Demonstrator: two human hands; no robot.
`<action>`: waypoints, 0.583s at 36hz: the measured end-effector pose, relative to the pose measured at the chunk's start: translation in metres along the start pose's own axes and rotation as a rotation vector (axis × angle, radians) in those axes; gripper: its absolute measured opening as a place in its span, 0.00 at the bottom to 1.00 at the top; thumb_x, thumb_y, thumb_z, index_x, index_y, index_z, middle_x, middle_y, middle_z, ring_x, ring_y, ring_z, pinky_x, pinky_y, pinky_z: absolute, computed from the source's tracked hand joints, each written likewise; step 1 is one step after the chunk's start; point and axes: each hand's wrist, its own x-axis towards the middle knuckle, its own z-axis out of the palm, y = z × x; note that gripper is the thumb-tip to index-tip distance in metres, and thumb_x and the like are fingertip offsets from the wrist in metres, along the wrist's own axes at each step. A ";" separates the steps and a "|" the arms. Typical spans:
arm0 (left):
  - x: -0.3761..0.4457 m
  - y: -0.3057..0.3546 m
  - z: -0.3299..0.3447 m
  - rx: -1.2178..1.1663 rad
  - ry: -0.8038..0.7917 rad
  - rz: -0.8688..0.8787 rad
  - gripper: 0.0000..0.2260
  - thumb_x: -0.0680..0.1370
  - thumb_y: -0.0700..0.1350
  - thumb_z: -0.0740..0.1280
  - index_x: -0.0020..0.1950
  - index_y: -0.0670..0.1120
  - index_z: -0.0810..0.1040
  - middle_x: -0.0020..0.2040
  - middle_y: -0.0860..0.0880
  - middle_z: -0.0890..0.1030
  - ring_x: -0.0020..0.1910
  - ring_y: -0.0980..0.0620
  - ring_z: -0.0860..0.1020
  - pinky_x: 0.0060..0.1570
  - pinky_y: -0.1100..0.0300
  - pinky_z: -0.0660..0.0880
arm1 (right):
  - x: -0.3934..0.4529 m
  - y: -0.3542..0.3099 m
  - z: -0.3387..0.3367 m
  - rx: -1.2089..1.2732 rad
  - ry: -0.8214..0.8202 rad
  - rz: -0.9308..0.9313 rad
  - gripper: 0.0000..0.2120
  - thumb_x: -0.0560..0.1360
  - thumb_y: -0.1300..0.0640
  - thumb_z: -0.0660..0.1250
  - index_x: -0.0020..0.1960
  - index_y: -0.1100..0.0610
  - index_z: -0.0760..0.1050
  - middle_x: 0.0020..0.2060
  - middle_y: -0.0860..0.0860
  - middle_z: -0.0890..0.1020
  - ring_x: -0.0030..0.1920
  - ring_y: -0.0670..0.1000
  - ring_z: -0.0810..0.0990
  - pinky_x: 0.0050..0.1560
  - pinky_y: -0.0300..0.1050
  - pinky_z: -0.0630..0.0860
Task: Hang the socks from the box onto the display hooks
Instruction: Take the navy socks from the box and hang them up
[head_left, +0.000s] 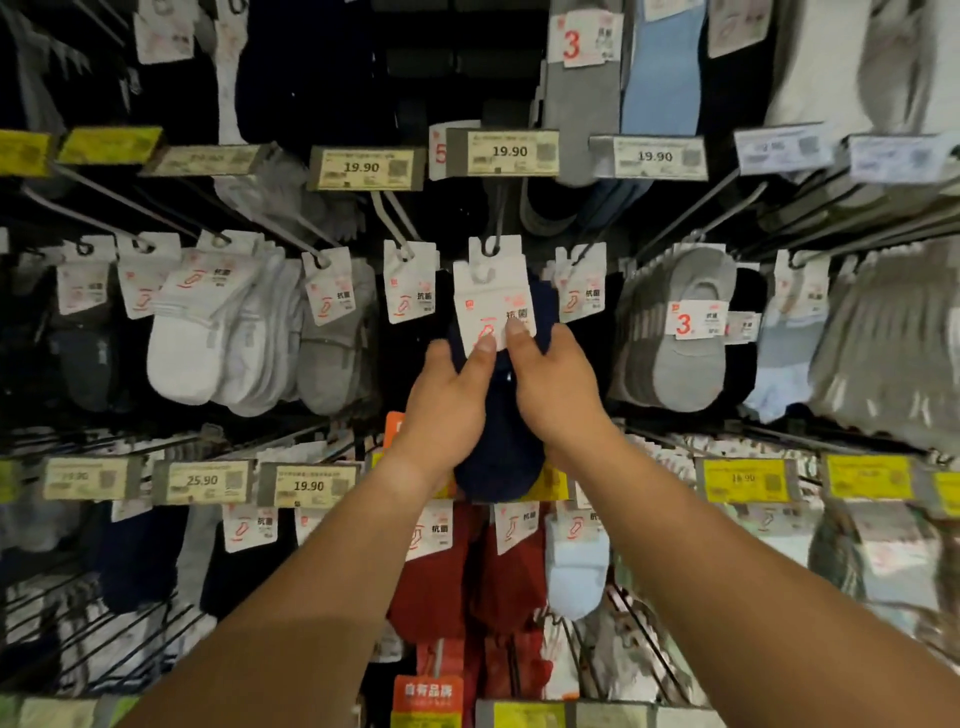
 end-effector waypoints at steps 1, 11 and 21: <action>0.005 0.005 0.002 -0.001 0.000 0.018 0.16 0.81 0.60 0.63 0.63 0.52 0.73 0.57 0.58 0.80 0.58 0.57 0.79 0.55 0.61 0.75 | 0.005 -0.004 -0.002 0.001 0.009 -0.022 0.15 0.81 0.45 0.61 0.58 0.56 0.73 0.51 0.49 0.82 0.51 0.49 0.81 0.54 0.50 0.78; 0.040 0.049 0.009 -0.031 0.054 0.090 0.15 0.83 0.56 0.62 0.64 0.48 0.74 0.59 0.54 0.81 0.59 0.54 0.79 0.63 0.51 0.75 | 0.041 -0.045 -0.007 0.040 0.060 -0.102 0.13 0.81 0.44 0.61 0.54 0.54 0.73 0.47 0.46 0.80 0.48 0.47 0.79 0.49 0.46 0.75; 0.061 0.045 0.009 -0.063 0.036 -0.027 0.18 0.81 0.58 0.63 0.62 0.47 0.77 0.58 0.48 0.81 0.58 0.48 0.80 0.59 0.50 0.77 | 0.070 -0.035 0.004 0.090 0.034 0.036 0.22 0.74 0.38 0.63 0.58 0.53 0.75 0.51 0.50 0.83 0.52 0.54 0.81 0.57 0.57 0.79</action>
